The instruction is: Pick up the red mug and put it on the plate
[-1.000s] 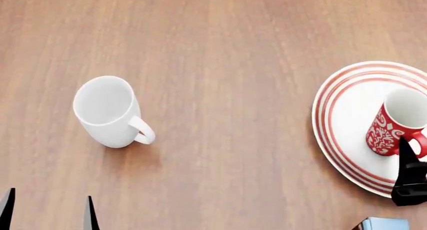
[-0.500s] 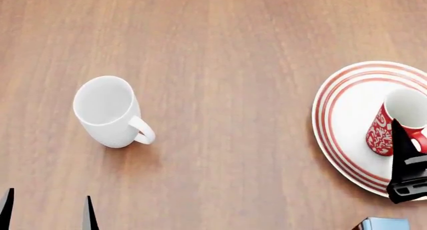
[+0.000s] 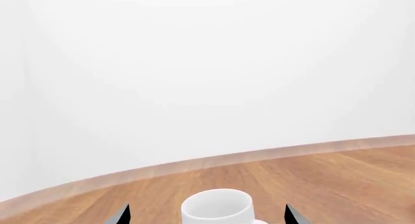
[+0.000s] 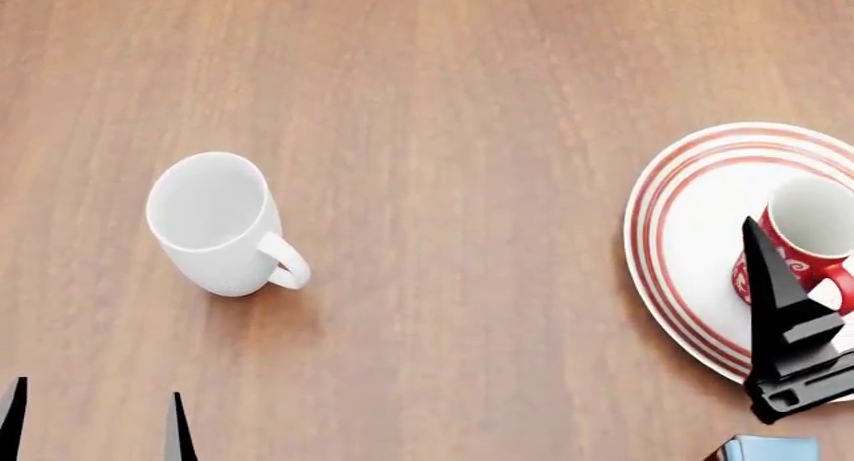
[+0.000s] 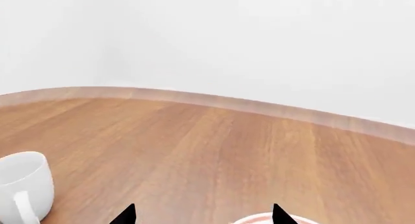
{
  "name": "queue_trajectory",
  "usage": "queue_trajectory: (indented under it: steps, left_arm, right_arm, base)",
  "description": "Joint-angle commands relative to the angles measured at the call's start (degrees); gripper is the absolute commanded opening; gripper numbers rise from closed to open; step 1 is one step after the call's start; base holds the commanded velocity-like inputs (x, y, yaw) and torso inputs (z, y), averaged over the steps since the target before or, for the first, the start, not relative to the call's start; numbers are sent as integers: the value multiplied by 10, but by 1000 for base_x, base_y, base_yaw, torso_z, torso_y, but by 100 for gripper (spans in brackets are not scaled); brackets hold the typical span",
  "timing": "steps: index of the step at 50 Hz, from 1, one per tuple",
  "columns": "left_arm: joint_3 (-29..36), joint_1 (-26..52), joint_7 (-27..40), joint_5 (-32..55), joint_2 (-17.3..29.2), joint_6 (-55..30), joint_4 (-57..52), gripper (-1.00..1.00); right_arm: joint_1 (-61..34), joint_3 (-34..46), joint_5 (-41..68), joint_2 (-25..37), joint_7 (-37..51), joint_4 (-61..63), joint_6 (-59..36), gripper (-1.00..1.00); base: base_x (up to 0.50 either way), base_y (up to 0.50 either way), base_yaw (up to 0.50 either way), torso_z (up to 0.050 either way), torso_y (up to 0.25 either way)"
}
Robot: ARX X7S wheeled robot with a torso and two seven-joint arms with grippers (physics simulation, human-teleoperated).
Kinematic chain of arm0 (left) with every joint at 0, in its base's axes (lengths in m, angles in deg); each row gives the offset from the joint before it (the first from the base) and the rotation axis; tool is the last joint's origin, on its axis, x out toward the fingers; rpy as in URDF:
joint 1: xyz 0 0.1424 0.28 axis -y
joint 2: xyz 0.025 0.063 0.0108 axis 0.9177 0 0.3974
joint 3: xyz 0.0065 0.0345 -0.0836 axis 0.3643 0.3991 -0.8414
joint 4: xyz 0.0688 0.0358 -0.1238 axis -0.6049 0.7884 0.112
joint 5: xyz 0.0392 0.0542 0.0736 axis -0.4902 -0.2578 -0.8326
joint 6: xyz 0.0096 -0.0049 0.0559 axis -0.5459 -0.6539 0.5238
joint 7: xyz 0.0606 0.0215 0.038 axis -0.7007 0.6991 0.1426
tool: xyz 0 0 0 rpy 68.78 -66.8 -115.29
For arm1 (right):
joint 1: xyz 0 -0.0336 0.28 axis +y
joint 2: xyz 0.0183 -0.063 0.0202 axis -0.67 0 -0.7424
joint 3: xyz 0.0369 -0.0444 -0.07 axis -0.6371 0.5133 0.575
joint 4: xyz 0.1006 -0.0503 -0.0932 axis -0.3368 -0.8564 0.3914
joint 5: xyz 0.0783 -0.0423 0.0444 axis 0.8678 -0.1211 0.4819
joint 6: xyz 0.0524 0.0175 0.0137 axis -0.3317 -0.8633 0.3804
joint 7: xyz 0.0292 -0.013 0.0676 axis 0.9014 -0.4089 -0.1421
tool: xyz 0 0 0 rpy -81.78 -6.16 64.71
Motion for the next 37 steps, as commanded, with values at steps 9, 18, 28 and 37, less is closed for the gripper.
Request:
queue_trajectory:
  steps: [9,18,28,37]
  left_arm:
    - [2,1,4,-1,1,2,1,100]
    - [4,2,5,-1,2,3,1,100]
    - [5,2,7,-2,2,4,2,100]
    - [6,3,8,-2,3,3,2,100]
  right_arm:
    - [64,-45,11,40,5,89,46,100]
    - [116,-81,12,64,5,134,80,100]
    - [151,-110,9,76,4,165,101,100]
    - [205,-157,9,90,5,199,124,100]
  base:
    - [0,0,0,0,0]
    - [0,0,0,0,0]
    - [0,0,0,0,0]
    - [0,0,0,0,0]
